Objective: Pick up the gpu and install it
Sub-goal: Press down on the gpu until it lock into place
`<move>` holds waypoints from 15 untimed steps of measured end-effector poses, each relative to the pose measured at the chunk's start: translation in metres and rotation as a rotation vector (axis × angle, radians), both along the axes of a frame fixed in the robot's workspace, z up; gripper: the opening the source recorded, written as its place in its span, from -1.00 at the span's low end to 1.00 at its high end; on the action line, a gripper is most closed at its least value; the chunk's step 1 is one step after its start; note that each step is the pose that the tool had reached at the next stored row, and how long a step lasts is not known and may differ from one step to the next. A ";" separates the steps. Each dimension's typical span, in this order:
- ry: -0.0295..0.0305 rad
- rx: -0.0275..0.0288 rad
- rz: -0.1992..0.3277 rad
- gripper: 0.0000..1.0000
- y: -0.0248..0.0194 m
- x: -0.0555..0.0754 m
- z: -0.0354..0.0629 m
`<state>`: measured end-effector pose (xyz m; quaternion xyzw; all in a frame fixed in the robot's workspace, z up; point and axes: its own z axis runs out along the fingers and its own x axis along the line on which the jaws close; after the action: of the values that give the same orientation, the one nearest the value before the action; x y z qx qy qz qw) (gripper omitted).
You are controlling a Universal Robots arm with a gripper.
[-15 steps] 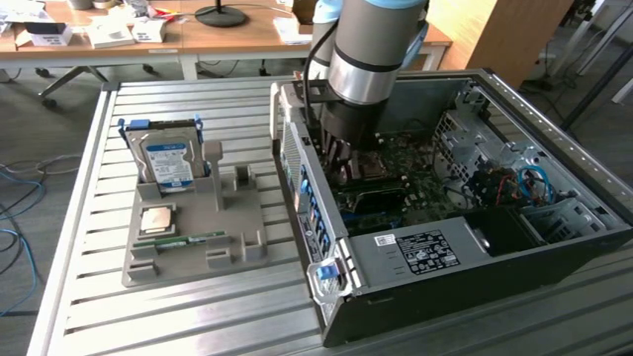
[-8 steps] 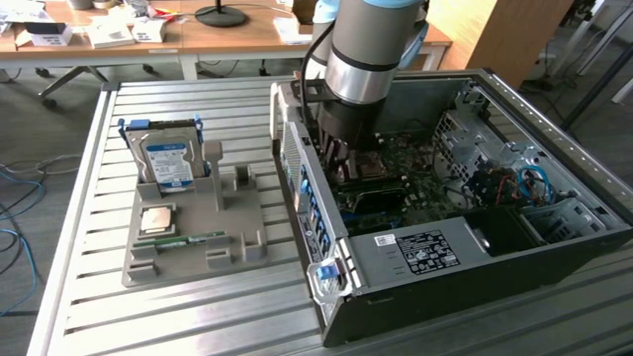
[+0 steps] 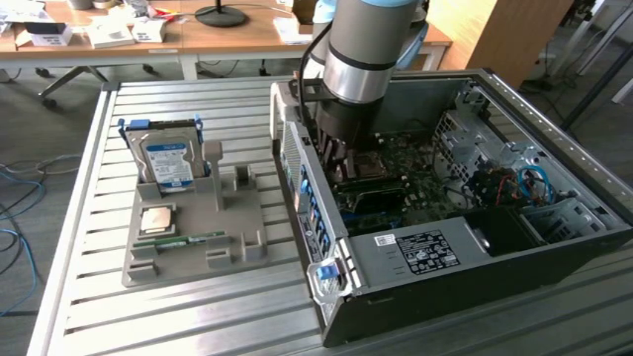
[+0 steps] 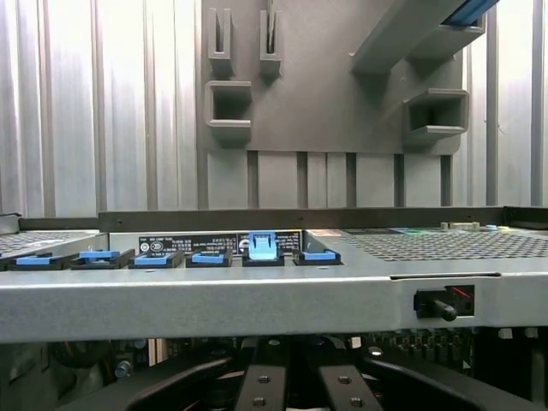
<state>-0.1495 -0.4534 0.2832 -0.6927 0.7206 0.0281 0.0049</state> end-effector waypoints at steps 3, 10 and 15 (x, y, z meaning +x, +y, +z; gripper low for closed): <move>-0.0003 -0.0006 0.000 -0.79 0.0003 -0.001 0.0000; -0.0002 -0.0010 0.000 -0.79 0.0008 -0.005 0.0000; -0.0003 -0.0011 0.000 -0.79 0.0010 -0.006 0.0000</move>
<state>-0.1550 -0.4524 0.2832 -0.6927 0.7207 0.0276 0.0046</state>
